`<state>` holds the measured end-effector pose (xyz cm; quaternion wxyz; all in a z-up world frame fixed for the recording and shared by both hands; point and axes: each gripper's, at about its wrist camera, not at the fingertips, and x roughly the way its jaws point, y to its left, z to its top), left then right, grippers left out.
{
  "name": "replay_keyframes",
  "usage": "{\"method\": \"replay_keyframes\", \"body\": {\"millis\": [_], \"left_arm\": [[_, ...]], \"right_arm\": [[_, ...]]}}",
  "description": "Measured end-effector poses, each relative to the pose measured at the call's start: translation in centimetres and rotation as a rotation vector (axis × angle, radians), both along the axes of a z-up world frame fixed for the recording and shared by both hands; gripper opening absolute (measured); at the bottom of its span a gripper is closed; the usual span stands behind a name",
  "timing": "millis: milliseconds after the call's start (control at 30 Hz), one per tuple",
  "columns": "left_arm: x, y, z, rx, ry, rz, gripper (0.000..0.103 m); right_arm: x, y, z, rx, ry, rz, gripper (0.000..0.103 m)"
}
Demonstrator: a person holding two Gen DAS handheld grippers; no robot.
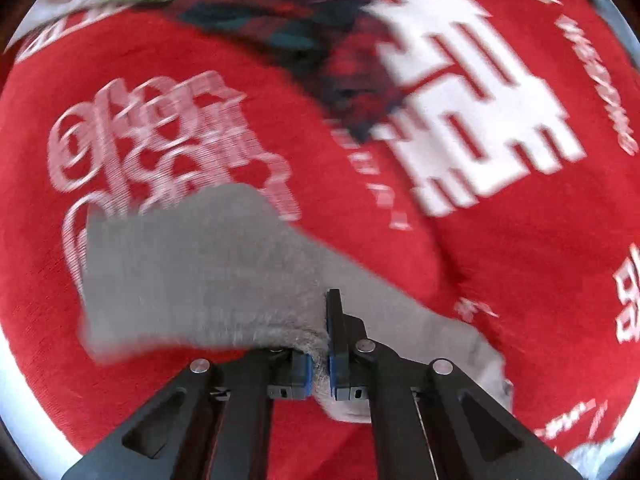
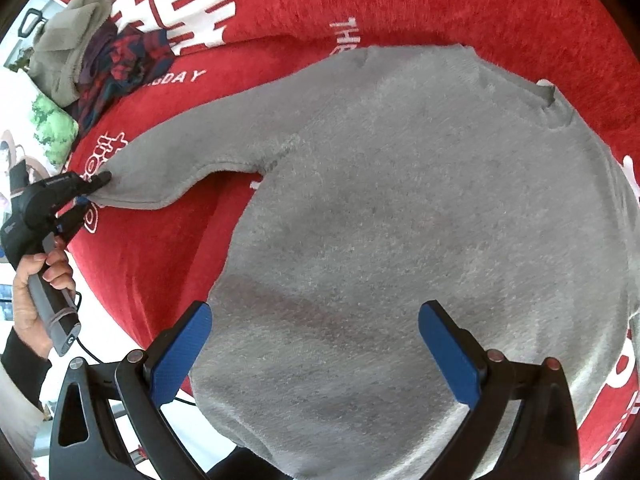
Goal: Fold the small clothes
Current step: 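Fold the held sleeve across the sweater body and release it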
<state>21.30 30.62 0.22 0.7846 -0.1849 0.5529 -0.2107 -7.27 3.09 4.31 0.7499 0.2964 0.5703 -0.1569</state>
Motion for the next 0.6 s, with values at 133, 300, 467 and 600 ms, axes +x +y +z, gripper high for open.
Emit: {"method": "replay_keyframes", "body": {"millis": [133,300,467,600], "left_arm": [[-1.7,-5.7,4.2,-0.065,-0.088,-0.186,0.006],[-5.2,-14.8,8.3,-0.166,-0.158,-0.401,0.006],[-11.3,-26.2,9.6,-0.236,-0.157,-0.658,0.006],[-17.5,-34.0,6.6,-0.162,-0.12,-0.845,0.006]], "right_arm": [[-1.3,-1.0,0.8,-0.008,-0.03,-0.031,0.103],[-4.3,-3.6,1.6,-0.014,-0.053,-0.122,0.103],[-8.8,-7.4,2.2,-0.035,-0.065,-0.249,0.103],[-13.0,-10.8,1.9,-0.042,-0.056,-0.369,0.103]]}}
